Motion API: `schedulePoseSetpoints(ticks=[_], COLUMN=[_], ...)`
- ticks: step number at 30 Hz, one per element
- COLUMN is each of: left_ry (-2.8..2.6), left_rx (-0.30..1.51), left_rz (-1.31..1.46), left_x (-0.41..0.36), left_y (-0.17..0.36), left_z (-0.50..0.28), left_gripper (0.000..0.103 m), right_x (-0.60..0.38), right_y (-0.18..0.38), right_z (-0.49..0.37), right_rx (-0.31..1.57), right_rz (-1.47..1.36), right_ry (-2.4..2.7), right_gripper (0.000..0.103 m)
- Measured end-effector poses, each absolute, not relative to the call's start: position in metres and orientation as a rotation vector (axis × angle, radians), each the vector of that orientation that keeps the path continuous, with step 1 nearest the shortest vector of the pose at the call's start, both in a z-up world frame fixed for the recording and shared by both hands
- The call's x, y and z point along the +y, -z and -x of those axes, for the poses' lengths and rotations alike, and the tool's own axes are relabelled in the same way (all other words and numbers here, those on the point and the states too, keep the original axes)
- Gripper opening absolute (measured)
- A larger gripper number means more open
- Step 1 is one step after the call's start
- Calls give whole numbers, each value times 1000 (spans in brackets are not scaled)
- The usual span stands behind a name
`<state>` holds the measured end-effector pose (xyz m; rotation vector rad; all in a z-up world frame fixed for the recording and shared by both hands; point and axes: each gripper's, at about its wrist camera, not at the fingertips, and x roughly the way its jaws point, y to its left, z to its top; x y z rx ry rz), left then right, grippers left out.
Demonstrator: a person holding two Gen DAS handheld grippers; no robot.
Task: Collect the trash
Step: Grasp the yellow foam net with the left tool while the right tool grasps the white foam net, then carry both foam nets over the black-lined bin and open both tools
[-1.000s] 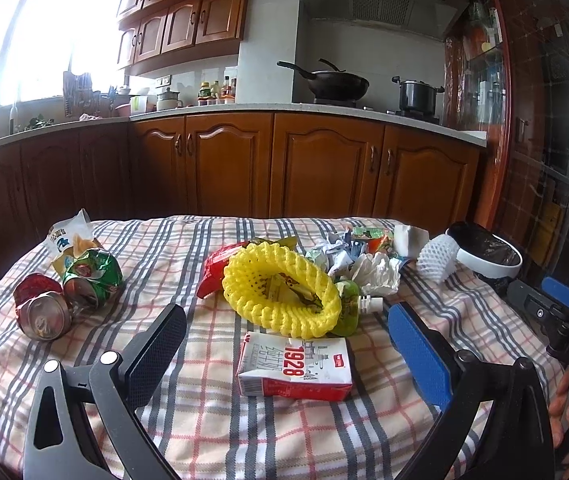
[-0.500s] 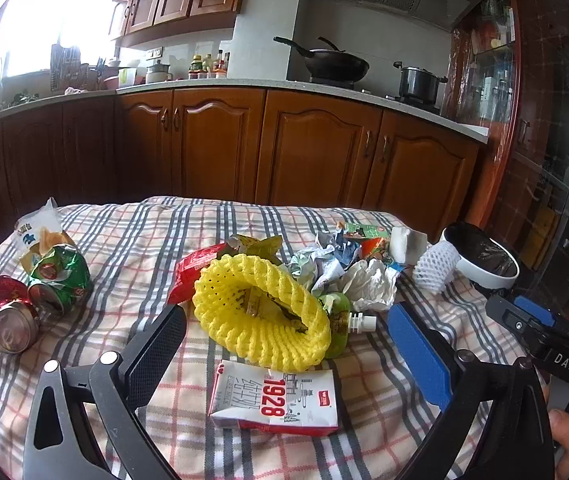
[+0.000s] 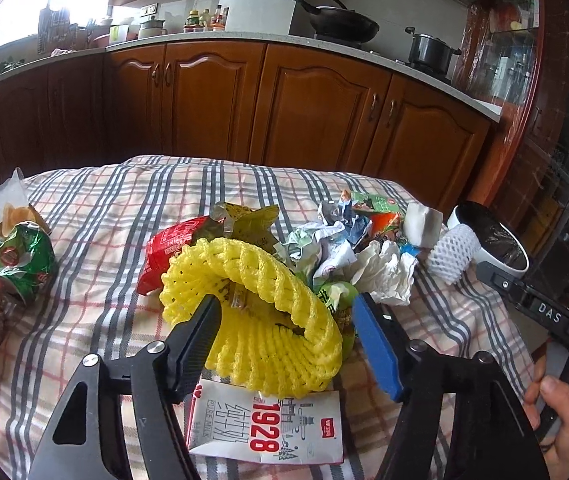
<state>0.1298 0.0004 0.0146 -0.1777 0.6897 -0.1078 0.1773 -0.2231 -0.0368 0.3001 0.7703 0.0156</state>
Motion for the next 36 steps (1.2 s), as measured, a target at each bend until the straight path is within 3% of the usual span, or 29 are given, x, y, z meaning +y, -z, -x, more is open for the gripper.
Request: schedulePoseSetpoints(ticks=[1,6,8,9,10,20,36], left_ry=[111,151,159,160,163,276,542], left_rx=[695,722,719,711,701,560,624], left_rz=[175,188,185,184,185,144,86], left_x=[0,3,2,3,4,-15,-92], left_y=[-14,-8,-8,-9,-12,-55,-60], left_z=[-132,-139,-141,-141,-138,-112,-174], left_gripper=[59,21,12,11,11,10,10], right_x=[-225,-229,-229,-229,-229,-237,-323], right_y=[39,57,64,67,69,33,-3], right_z=[-183,-211,-219,-222,-222,-191,-174], right_rx=[785,843,860,868,874,785,696], right_rz=[-299,-319,-330,-339,-350,-375,-436], right_ry=[-12,-23,-34,-45,-55,-108,7], right_gripper=[68,56,37,15,6,5,5])
